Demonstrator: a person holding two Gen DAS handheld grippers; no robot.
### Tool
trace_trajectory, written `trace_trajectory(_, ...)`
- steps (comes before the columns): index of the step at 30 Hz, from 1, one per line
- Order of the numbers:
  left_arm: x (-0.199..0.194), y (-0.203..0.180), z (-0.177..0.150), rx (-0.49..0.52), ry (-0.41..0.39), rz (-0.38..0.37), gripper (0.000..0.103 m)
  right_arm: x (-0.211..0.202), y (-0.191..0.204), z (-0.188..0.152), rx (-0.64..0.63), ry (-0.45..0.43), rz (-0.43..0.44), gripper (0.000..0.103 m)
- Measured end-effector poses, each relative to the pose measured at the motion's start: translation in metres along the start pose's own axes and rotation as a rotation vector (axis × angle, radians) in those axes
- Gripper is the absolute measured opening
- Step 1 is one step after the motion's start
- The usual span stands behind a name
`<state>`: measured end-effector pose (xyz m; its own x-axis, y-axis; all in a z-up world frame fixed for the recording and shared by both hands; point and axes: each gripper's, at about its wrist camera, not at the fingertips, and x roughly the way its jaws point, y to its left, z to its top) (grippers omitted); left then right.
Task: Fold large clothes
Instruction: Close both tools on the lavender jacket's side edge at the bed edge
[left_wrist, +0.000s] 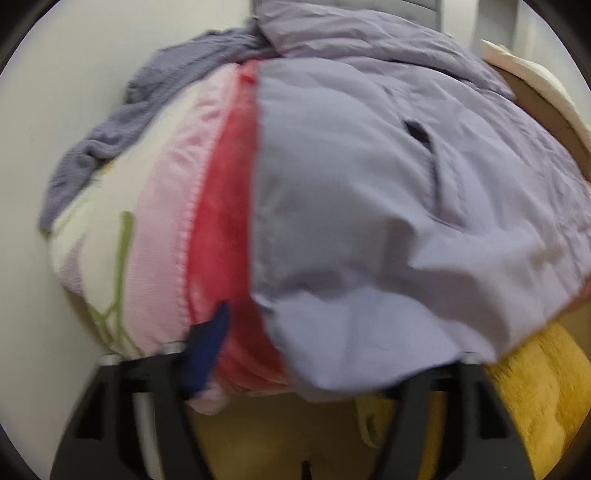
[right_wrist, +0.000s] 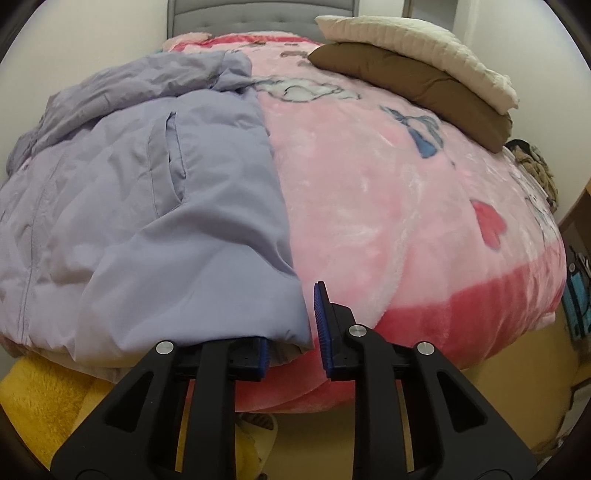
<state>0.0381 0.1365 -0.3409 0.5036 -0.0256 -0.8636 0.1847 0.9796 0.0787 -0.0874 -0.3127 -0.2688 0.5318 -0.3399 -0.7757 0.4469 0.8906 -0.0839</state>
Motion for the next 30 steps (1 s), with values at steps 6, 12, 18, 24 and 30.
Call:
trace_trajectory(6,0.014,0.008,0.006,-0.093,0.009,-0.026,0.098,0.005,0.004,0.003,-0.008,-0.030,-0.008,0.049)
trace_trajectory(12,0.024,0.018,0.003,-0.245,0.041,-0.094,0.099,0.013,0.007,0.005,-0.020,-0.060,-0.051,0.081)
trace_trajectory(18,0.028,0.023,-0.001,-0.302,0.114,-0.117,0.099,0.018,0.006,0.006,-0.045,-0.032,-0.054,0.067)
trace_trajectory(24,-0.006,-0.015,0.009,-0.011,0.081,-0.047,0.015,0.004,0.010,0.011,-0.052,0.022,0.101,0.009)
trace_trajectory(30,-0.018,0.002,0.016,-0.071,0.099,-0.037,0.010,-0.037,-0.006,0.025,-0.009,-0.039,0.140,0.007)
